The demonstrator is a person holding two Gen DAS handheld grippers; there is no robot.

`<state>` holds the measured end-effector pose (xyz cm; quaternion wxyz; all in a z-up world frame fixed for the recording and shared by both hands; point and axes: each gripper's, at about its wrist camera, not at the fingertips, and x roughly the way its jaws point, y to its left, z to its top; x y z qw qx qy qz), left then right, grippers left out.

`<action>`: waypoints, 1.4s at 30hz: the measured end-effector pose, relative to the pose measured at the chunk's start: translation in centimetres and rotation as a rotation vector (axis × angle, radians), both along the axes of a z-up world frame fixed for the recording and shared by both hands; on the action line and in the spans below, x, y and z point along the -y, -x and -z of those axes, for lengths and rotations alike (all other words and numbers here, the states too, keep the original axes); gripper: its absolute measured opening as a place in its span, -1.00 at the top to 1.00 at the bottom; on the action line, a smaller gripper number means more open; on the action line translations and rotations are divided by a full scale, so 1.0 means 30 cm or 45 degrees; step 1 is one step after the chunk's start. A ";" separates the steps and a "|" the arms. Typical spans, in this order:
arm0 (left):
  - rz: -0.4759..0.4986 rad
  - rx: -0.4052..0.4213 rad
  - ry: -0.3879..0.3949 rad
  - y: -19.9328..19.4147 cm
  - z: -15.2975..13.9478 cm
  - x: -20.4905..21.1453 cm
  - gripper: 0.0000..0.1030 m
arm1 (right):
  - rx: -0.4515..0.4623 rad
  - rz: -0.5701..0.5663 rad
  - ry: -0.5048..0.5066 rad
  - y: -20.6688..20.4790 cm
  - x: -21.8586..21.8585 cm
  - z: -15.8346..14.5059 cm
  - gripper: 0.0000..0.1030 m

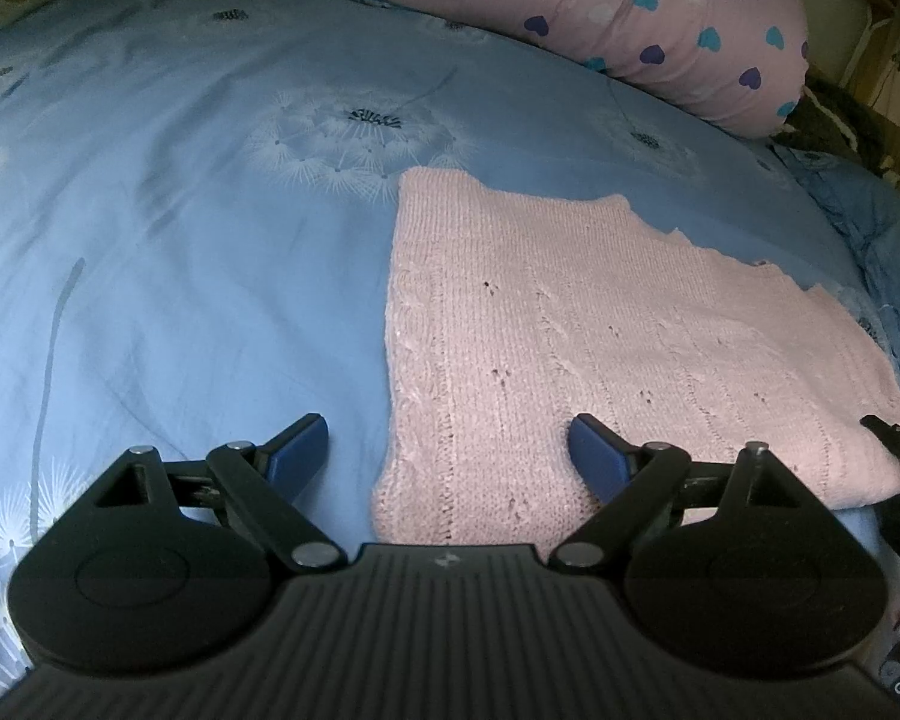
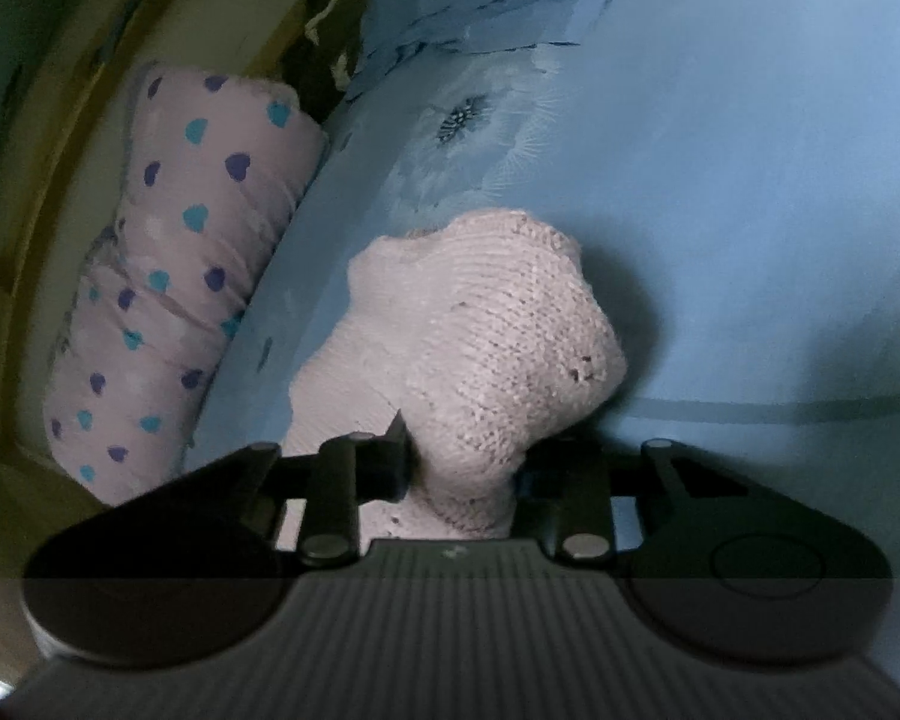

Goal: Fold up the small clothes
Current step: 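Grasp the cardigan's end with the right tool and lift it up, then fold the lifted end over the cardigan with the right tool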

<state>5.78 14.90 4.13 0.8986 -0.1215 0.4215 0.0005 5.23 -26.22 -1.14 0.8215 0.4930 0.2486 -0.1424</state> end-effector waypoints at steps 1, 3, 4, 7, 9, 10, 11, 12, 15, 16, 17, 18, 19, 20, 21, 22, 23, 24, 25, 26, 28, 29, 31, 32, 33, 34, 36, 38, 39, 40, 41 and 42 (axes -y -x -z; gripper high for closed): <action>0.000 -0.001 0.001 0.000 0.000 0.000 -0.76 | -0.005 -0.008 0.014 -0.003 -0.001 -0.003 0.34; 0.001 -0.001 0.001 0.000 0.000 -0.001 -0.76 | -0.007 -0.023 0.027 -0.006 0.000 -0.005 0.34; 0.002 0.000 -0.001 0.001 0.000 0.000 -0.76 | -0.005 -0.031 0.026 -0.007 0.004 -0.004 0.34; 0.001 0.000 -0.001 0.001 0.000 0.001 -0.76 | 0.010 -0.057 -0.010 -0.007 0.023 0.006 0.33; 0.001 0.000 -0.002 0.001 0.000 0.001 -0.76 | 0.017 -0.069 -0.037 -0.010 0.033 0.010 0.31; 0.002 0.000 -0.001 0.001 -0.001 0.001 -0.76 | 0.015 -0.072 -0.044 -0.012 0.036 0.010 0.28; 0.002 0.001 -0.002 0.001 -0.001 0.001 -0.76 | 0.013 -0.075 -0.043 -0.015 0.037 0.008 0.26; 0.002 0.000 -0.002 0.001 0.000 0.000 -0.76 | 0.010 -0.077 -0.035 -0.019 0.035 0.004 0.26; 0.007 0.002 -0.006 0.000 -0.002 0.000 -0.76 | 0.012 -0.081 0.005 -0.034 0.020 -0.006 0.25; 0.009 0.003 -0.007 0.000 -0.003 -0.001 -0.76 | 0.013 -0.091 0.025 -0.037 0.017 -0.009 0.27; 0.011 0.003 -0.008 -0.001 -0.002 -0.002 -0.76 | 0.011 -0.099 0.053 -0.039 0.012 -0.016 0.30; 0.013 0.003 -0.008 -0.001 -0.002 -0.003 -0.76 | 0.012 -0.106 0.074 -0.040 0.006 -0.023 0.33; 0.013 0.003 -0.007 -0.001 -0.002 -0.004 -0.76 | 0.019 -0.124 0.103 -0.040 0.003 -0.035 0.35; 0.014 0.002 -0.007 -0.001 -0.002 -0.004 -0.76 | 0.028 -0.140 0.135 -0.041 -0.003 -0.048 0.37; 0.014 0.003 -0.007 0.001 -0.003 -0.004 -0.76 | 0.039 -0.158 0.170 -0.043 -0.009 -0.063 0.37; 0.016 0.004 -0.007 0.001 -0.004 -0.004 -0.76 | 0.054 -0.183 0.204 -0.045 -0.014 -0.079 0.38; 0.017 0.005 -0.008 0.002 -0.005 -0.004 -0.76 | 0.073 -0.214 0.242 -0.048 -0.021 -0.098 0.38; 0.018 0.005 -0.008 0.002 -0.006 -0.004 -0.76 | 0.093 -0.244 0.284 -0.051 -0.031 -0.117 0.38; 0.017 0.005 -0.008 0.002 -0.005 -0.004 -0.76 | 0.113 -0.277 0.330 -0.054 -0.042 -0.138 0.39; 0.017 0.004 -0.007 0.002 -0.006 -0.004 -0.76 | 0.132 -0.313 0.377 -0.057 -0.056 -0.160 0.39; 0.017 0.005 -0.008 0.003 -0.007 -0.003 -0.76 | 0.161 -0.373 0.463 -0.063 -0.084 -0.199 0.39; 0.017 0.006 -0.008 0.003 -0.007 -0.003 -0.76 | 0.172 -0.401 0.507 -0.067 -0.100 -0.219 0.39; 0.017 0.006 -0.007 0.003 -0.007 -0.002 -0.76 | 0.186 -0.444 0.538 -0.074 -0.126 -0.252 0.39; 0.017 0.006 -0.006 0.003 -0.007 -0.002 -0.76 | 0.193 -0.466 0.539 -0.077 -0.137 -0.268 0.39; 0.019 0.007 -0.003 0.003 -0.009 -0.003 -0.76 | 0.204 -0.486 0.551 -0.080 -0.150 -0.284 0.39; 0.020 0.009 0.000 0.004 -0.011 -0.005 -0.76 | 0.215 -0.506 0.572 -0.083 -0.167 -0.301 0.39; 0.024 0.015 0.007 0.005 -0.016 -0.010 -0.76 | 0.241 -0.553 0.631 -0.090 -0.205 -0.334 0.39; 0.022 0.020 0.014 0.007 -0.021 -0.017 -0.76 | 0.267 -0.600 0.707 -0.101 -0.256 -0.364 0.39; 0.018 0.023 0.020 0.008 -0.024 -0.023 -0.76 | 0.281 -0.623 0.741 -0.103 -0.279 -0.377 0.39; 0.012 0.025 0.024 0.010 -0.026 -0.029 -0.76 | 0.295 -0.649 0.778 -0.106 -0.307 -0.389 0.39; 0.002 0.026 0.030 0.010 -0.027 -0.038 -0.76 | 0.310 -0.678 0.817 -0.112 -0.339 -0.401 0.39; -0.009 0.026 0.037 0.009 -0.030 -0.045 -0.76 | 0.325 -0.712 0.856 -0.115 -0.372 -0.409 0.39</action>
